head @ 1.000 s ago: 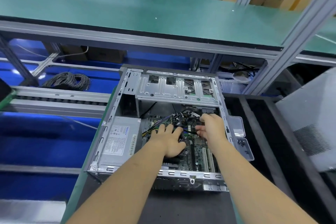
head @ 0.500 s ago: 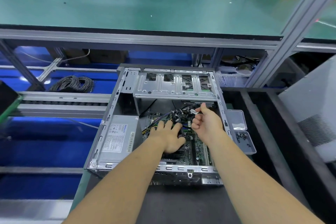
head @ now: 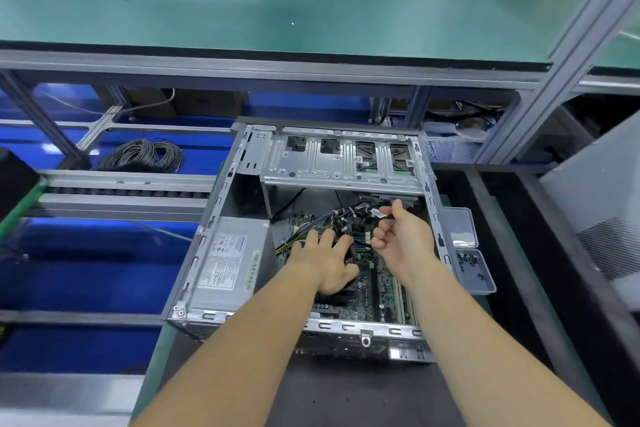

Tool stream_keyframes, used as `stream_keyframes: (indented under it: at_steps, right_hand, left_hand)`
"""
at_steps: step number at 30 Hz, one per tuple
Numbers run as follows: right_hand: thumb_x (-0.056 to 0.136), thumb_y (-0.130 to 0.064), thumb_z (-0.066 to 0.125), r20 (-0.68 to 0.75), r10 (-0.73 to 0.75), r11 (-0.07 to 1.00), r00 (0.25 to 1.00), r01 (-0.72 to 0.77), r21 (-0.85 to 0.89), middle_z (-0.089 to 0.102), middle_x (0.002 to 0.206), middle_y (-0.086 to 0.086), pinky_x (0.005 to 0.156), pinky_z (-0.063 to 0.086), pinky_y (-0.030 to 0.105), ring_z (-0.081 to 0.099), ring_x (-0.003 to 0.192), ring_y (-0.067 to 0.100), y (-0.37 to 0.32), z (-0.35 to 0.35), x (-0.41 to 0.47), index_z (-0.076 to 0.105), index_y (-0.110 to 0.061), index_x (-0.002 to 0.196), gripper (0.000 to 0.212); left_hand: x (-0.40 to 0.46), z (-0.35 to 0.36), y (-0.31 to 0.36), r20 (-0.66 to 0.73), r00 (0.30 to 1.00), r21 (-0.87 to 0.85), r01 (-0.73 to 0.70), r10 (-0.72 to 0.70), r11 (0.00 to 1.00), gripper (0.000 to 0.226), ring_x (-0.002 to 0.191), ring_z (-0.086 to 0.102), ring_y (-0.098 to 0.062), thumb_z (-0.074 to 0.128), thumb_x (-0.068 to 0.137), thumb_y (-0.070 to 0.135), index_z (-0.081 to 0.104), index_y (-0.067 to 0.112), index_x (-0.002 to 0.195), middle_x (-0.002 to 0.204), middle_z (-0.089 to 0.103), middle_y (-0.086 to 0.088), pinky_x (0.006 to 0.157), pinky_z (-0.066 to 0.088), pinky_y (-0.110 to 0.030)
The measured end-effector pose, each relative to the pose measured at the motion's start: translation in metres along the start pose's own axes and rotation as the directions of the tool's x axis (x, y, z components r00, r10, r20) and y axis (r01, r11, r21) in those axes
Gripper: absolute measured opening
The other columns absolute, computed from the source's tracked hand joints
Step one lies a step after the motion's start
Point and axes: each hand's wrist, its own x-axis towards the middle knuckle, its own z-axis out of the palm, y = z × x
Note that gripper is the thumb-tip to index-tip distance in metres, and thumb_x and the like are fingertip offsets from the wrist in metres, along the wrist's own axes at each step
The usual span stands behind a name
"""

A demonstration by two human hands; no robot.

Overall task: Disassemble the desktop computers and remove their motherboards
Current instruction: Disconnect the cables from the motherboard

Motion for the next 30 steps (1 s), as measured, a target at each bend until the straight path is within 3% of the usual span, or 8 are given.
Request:
stream_keyframes:
  at_steps: [3, 7, 11, 13, 15, 18, 30]
  right_hand:
    - [0.105, -0.044, 0.042, -0.061, -0.059, 0.985, 0.996, 0.049, -0.163, 0.038, 0.052, -0.001, 0.040, 0.024, 0.025, 0.032, 0.045, 0.013, -0.004, 0.003, 0.006, 0.057, -0.007, 0.087, 0.044]
    - [0.106, -0.039, 0.037, -0.110, -0.095, 0.958, 0.989, 0.061, -0.280, 0.033, 0.053, -0.003, 0.040, 0.021, 0.025, 0.025, 0.045, 0.012, -0.004, 0.008, 0.012, 0.056, -0.008, 0.083, 0.043]
    - [0.106, -0.036, 0.038, -0.117, -0.079, 0.961, 0.990, 0.044, -0.273, 0.033, 0.052, -0.004, 0.038, 0.020, 0.024, 0.024, 0.042, 0.010, -0.006, 0.009, 0.013, 0.055, -0.007, 0.083, 0.041]
    - [0.106, -0.035, 0.039, -0.101, -0.062, 0.967, 0.993, 0.035, -0.252, 0.032, 0.051, -0.004, 0.038, 0.018, 0.023, 0.023, 0.042, 0.010, -0.007, 0.009, 0.011, 0.054, -0.007, 0.082, 0.040]
    - [0.107, -0.036, 0.039, -0.082, -0.043, 0.977, 0.996, 0.024, -0.214, 0.030, 0.051, -0.005, 0.039, 0.016, 0.023, 0.020, 0.043, 0.010, -0.007, 0.008, 0.009, 0.053, -0.008, 0.081, 0.041]
    - [0.106, -0.038, 0.040, -0.067, -0.028, 0.987, 0.997, 0.017, -0.158, 0.027, 0.052, -0.004, 0.040, 0.015, 0.024, 0.017, 0.045, 0.012, -0.005, 0.004, 0.005, 0.054, -0.009, 0.080, 0.041]
    - [0.107, -0.037, 0.041, -0.054, -0.016, 0.998, 0.998, 0.013, -0.066, 0.021, 0.049, -0.005, 0.041, 0.014, 0.022, 0.016, 0.041, 0.010, -0.003, 0.003, -0.003, 0.051, -0.008, 0.080, 0.040]
  left_hand:
    - [0.001, 0.000, -0.001, -0.007, 1.000, -0.024, 0.000, 0.000, 1.000, 0.061, 0.142, 0.017, -0.033, 0.032, 0.096, 0.057, 0.019, 0.035, 0.151, 0.155, 0.025, -0.003, 0.111, 0.023, -0.055]
    - [-0.001, -0.004, -0.005, -0.018, 1.000, -0.046, -0.008, 0.007, 0.999, 0.062, 0.140, 0.021, -0.030, 0.034, 0.091, 0.062, 0.029, 0.034, 0.146, 0.151, 0.031, 0.000, 0.110, 0.028, -0.053]
    - [-0.008, -0.005, -0.006, -0.002, 0.999, -0.062, 0.047, -0.047, 0.997, 0.089, 0.141, 0.021, -0.030, 0.034, 0.078, 0.086, 0.029, 0.031, 0.147, 0.154, 0.031, 0.002, 0.109, 0.032, -0.054]
    - [-0.011, -0.004, -0.002, 0.017, 0.999, 0.016, 0.048, -0.048, 0.999, 0.111, 0.141, 0.021, -0.032, 0.039, 0.065, 0.097, 0.023, 0.028, 0.150, 0.155, 0.028, 0.000, 0.110, 0.033, -0.056]
    - [-0.011, -0.003, 0.000, 0.015, 0.999, 0.128, 0.026, -0.028, 0.991, 0.120, 0.141, 0.022, -0.034, 0.053, 0.060, 0.095, 0.017, 0.025, 0.151, 0.155, 0.025, -0.003, 0.110, 0.032, -0.055]
    - [-0.008, -0.001, 0.001, 0.016, 1.000, 0.176, 0.021, -0.025, 0.984, 0.121, 0.141, 0.021, -0.035, 0.062, 0.063, 0.088, 0.011, 0.025, 0.153, 0.154, 0.023, -0.006, 0.110, 0.032, -0.055]
    - [-0.004, 0.004, 0.000, 0.038, 0.999, 0.134, 0.034, -0.039, 0.990, 0.122, 0.139, 0.020, -0.037, 0.064, 0.060, 0.087, 0.011, 0.026, 0.152, 0.152, 0.022, -0.003, 0.110, 0.030, -0.056]
